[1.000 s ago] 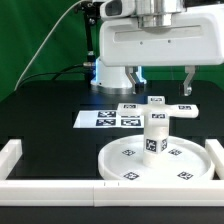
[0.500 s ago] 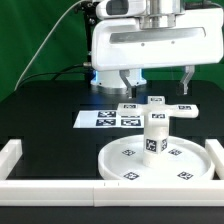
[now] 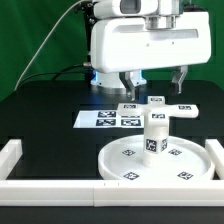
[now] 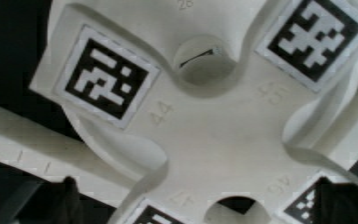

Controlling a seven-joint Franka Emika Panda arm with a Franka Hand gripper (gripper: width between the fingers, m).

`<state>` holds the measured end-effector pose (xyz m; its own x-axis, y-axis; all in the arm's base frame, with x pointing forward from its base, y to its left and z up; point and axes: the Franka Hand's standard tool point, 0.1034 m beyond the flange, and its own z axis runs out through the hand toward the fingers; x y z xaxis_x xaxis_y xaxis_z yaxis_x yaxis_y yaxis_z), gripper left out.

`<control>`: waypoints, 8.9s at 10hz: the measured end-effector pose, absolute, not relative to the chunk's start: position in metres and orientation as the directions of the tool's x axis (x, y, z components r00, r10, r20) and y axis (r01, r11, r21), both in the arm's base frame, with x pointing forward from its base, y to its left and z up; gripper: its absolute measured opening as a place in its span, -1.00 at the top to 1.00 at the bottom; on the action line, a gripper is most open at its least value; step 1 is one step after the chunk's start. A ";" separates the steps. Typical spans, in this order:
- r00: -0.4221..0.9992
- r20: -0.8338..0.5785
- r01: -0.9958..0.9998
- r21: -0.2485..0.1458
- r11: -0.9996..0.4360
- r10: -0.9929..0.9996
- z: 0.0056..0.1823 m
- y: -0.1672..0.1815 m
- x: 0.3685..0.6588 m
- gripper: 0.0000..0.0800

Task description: Assemble round table

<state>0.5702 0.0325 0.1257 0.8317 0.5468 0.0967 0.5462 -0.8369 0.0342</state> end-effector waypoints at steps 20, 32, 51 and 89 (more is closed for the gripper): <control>0.946 0.096 0.310 0.024 -0.950 0.311 0.103 0.039 0.563 -0.09; 0.469 0.007 -0.880 -0.083 -0.468 -0.883 0.104 0.038 0.560 -0.09; 0.881 0.100 0.464 0.010 -0.886 0.463 0.121 0.046 0.565 -0.62; 0.459 -0.008 -0.880 -0.143 -0.454 -0.888 0.150 0.049 0.565 -0.62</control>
Offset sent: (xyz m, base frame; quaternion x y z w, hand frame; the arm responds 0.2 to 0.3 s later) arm 0.0000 0.0000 0.0000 0.0000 0.0000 0.0000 1.0000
